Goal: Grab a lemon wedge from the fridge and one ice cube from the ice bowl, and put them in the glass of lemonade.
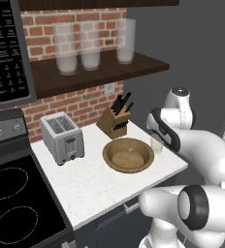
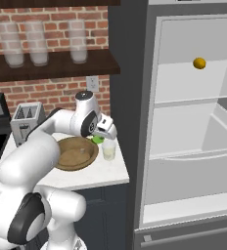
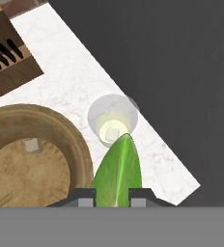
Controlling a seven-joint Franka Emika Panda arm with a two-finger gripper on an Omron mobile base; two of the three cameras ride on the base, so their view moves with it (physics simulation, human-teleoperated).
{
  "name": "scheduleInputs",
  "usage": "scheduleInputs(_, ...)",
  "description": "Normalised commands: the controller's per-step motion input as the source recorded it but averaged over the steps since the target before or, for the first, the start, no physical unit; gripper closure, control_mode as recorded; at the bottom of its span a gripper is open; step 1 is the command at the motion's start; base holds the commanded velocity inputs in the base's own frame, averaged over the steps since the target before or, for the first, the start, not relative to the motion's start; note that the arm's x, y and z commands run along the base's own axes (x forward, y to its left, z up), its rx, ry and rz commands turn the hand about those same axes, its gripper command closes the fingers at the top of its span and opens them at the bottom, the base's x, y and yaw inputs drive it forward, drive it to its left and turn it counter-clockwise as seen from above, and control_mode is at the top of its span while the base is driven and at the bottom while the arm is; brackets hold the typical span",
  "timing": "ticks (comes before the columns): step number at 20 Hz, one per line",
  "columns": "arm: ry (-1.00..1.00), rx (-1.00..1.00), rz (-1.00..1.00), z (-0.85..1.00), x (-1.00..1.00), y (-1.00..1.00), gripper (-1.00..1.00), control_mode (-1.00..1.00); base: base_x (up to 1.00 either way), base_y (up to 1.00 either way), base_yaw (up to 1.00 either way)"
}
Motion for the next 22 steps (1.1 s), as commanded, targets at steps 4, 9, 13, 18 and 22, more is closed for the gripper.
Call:
scheduleInputs(4, 0.0, 0.0, 0.0, 0.0, 0.02, 0.0, 1.0, -1.0, 0.0, 0.0, 0.0)
scheduleInputs(9, 0.0, 0.0, 0.0, 0.0, 0.02, 0.0, 1.0, -1.0, 0.0, 0.0, 0.0)
scheduleInputs(13, 0.0, 0.0, 0.0, 0.0, 0.31, 0.02, 1.0, -1.0, 0.0, 0.0, 0.0)
scheduleInputs(18, 0.0, 0.0, 0.0, 0.0, 0.3, 0.05, 1.0, -1.0, 0.0, 0.0, 0.0)
scheduleInputs(22, 0.0, 0.0, 0.0, 0.0, 0.29, -0.02, 1.0, -1.0, 0.0, 0.0, 0.0)
